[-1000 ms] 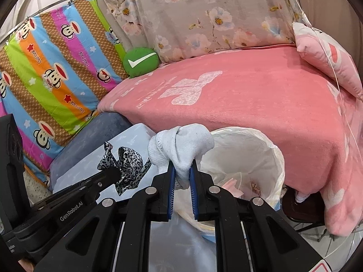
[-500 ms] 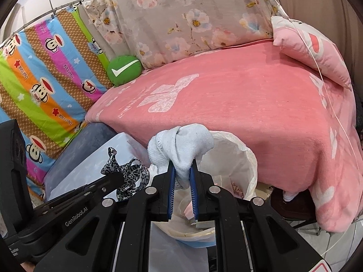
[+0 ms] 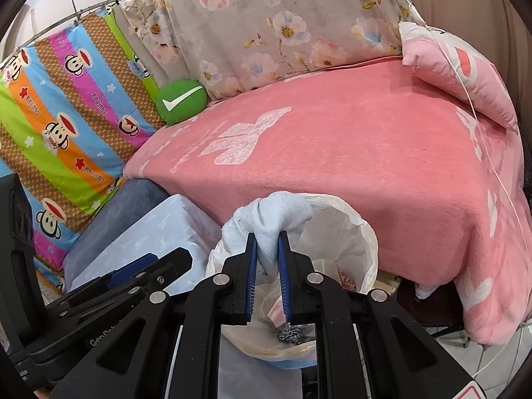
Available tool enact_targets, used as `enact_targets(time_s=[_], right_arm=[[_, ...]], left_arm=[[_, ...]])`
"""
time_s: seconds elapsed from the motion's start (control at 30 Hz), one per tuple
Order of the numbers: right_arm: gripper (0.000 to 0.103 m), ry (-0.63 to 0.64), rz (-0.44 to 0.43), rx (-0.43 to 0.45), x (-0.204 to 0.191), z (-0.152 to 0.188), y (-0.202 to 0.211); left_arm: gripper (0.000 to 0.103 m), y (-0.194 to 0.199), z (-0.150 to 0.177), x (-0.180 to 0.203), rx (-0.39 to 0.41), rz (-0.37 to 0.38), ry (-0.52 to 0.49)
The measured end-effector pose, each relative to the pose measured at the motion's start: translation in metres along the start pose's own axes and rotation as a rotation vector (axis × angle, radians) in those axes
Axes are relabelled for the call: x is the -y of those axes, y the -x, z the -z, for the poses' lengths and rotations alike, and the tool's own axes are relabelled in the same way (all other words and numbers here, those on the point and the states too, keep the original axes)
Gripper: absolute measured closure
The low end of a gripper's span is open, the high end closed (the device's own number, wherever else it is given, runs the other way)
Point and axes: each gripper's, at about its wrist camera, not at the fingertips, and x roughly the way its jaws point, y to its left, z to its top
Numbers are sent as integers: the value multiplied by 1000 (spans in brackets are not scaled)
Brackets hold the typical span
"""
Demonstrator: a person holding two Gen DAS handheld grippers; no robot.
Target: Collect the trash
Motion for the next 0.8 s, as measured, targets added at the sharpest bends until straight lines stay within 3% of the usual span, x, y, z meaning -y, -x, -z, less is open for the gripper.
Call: enact_targets(time_s=[0.47, 0.8], right_arm=[[87, 53, 5, -17, -14, 1, -12], [70, 125, 32, -47, -21, 12, -8]], left_arm=[[50, -6, 5, -17, -1, -37, 26], [39, 0, 21, -24, 7, -115, 25]])
